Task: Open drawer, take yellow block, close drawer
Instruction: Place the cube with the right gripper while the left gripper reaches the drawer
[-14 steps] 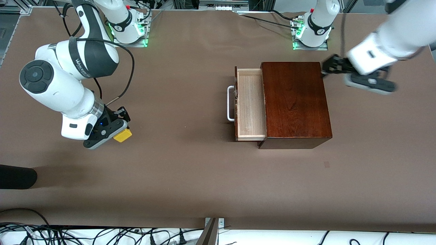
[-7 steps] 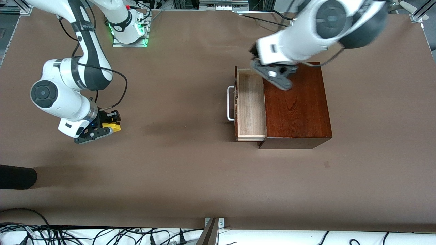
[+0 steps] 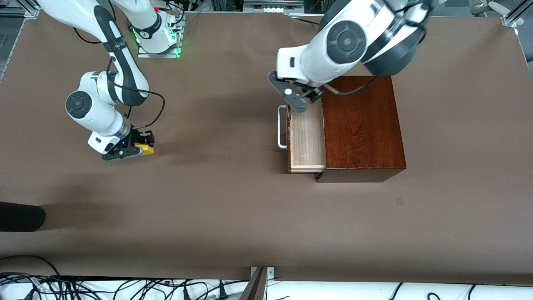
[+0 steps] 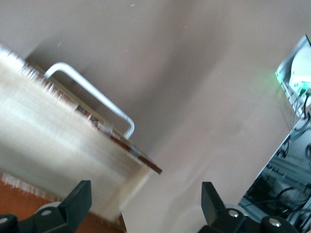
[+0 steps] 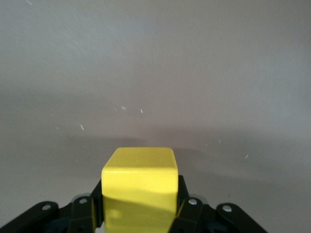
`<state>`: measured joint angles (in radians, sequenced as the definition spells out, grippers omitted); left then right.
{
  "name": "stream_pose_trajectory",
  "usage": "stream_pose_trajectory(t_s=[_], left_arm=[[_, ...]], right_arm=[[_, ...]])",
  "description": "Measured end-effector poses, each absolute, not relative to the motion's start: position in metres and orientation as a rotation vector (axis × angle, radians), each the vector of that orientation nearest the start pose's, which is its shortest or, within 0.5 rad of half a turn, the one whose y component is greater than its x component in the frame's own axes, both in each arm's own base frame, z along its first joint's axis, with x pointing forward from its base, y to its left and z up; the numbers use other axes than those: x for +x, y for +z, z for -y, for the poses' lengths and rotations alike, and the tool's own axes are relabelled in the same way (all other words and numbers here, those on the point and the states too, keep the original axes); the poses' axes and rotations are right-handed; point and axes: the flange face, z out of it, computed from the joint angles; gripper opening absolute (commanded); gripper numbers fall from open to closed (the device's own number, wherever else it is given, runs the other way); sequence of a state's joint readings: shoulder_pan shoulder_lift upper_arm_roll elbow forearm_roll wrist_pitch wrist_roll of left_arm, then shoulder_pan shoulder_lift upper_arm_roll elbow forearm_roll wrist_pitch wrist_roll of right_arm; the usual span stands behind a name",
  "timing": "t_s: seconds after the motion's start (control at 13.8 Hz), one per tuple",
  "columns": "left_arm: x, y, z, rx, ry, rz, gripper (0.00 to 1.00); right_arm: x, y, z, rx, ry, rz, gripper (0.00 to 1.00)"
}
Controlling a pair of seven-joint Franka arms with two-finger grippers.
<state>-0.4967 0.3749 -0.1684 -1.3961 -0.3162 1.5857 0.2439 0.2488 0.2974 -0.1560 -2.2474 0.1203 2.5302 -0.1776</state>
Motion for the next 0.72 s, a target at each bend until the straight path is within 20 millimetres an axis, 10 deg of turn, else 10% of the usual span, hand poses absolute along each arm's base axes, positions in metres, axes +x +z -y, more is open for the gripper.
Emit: stream_pose_trajectory(t_s=[0.58,0.72], left_arm=[[0.543,0.406,0.445,-2.880,0.115,-2.022,1.00],[0.539,0.395,0.457,-2.863,0.094,-2.043,1.00]], right_arm=[[0.525,0.190,-0.041,-3.136,0.063,0.099,0.00],[0.525,0.190,-0.041,-3.136,0.062,0.086,0.99]])
